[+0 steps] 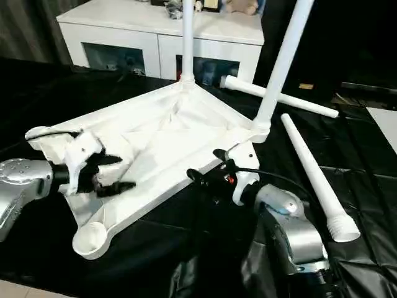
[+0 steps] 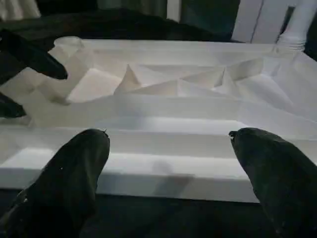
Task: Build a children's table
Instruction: Rotate table base
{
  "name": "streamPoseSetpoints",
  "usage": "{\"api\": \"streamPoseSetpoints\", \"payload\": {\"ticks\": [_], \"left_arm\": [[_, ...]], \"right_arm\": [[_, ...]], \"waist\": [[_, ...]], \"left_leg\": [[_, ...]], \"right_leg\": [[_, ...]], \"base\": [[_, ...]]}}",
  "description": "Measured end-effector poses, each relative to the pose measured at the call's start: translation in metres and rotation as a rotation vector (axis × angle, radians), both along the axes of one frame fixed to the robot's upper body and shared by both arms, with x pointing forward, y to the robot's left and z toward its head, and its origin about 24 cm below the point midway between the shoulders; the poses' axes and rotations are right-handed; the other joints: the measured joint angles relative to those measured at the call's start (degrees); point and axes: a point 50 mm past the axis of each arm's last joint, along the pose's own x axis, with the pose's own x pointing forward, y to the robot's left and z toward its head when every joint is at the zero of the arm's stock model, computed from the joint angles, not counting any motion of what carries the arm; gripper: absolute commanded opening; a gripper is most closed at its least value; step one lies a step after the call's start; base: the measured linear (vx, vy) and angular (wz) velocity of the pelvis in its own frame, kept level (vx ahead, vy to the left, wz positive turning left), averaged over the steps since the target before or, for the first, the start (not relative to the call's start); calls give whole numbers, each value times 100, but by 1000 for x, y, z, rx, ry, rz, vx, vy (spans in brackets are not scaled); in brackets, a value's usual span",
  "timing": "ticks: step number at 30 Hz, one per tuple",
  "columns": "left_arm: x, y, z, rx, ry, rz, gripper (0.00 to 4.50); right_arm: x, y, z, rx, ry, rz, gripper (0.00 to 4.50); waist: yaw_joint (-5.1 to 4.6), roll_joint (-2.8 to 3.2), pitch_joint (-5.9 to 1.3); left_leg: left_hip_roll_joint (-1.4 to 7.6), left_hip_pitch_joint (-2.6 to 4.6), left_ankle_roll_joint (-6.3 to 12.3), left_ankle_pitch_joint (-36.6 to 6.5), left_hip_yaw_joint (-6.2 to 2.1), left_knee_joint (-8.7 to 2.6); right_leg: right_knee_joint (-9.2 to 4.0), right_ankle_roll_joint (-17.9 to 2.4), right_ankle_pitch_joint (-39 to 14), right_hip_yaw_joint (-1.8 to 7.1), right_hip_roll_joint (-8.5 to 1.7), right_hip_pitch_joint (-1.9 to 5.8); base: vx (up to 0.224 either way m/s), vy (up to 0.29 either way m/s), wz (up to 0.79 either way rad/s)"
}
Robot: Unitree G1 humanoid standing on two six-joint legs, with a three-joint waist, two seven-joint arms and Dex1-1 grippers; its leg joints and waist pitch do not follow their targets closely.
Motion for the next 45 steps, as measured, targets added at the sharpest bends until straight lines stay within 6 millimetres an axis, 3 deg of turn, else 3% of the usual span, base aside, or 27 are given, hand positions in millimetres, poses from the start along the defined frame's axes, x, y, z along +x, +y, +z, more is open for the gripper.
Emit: {"api": "streamPoseSetpoints", "payload": {"ticks": [6,11,16,22,28,32,40,45], "left_arm": [[8,-7,2,-16,62,-23,443],[20,-3,-9,113,53,55,443],[22,-13,-13,93,94,42,443],[30,-25,-33,86,153,125,443],[45,-10,-17,64,68,244,443],[41,-8,17,-75,10,166,443],[24,50,30,17,-37,250,443],[22,109,38,229,-112,536,443]], "right_arm": [[-1,2,0,-29,2,53,450],[-2,4,1,-33,0,71,450],[-3,4,1,-42,-1,80,450],[-5,6,-1,-54,5,90,450],[1,6,-4,-35,-1,-30,450],[18,-2,-10,-13,24,-230,450],[47,-22,-19,-57,46,-477,450],[63,-28,-17,-84,23,-579,450]], "waist": [[14,-1,0],[4,0,0],[30,0,0],[9,-6,4],[-19,-3,6],[-6,3,10],[-18,-48,43],[-25,-59,48]], "left_leg": [[16,-64,17,11,25,1],[18,-76,45,29,50,2],[18,-75,46,29,66,2],[23,-76,48,32,68,2],[35,-74,33,40,68,-1],[33,-80,30,42,74,-1],[38,-86,21,47,78,-14],[38,-91,21,47,81,-16]], "right_leg": [[-13,7,-6,-82,-57,-17],[-20,12,-11,-91,-77,-15],[-20,13,-12,-94,-91,-11],[-15,15,-10,-98,-91,-11],[-14,15,-9,-102,-84,-14],[-19,15,-10,-101,-87,-18],[-15,19,-13,-102,-85,-33],[-18,19,-13,-101,-85,-37]], "base": [[0,0,0],[0,0,0],[0,0,0],[0,0,0],[0,0,0],[0,0,0],[0,0,0],[0,0,0]]}}
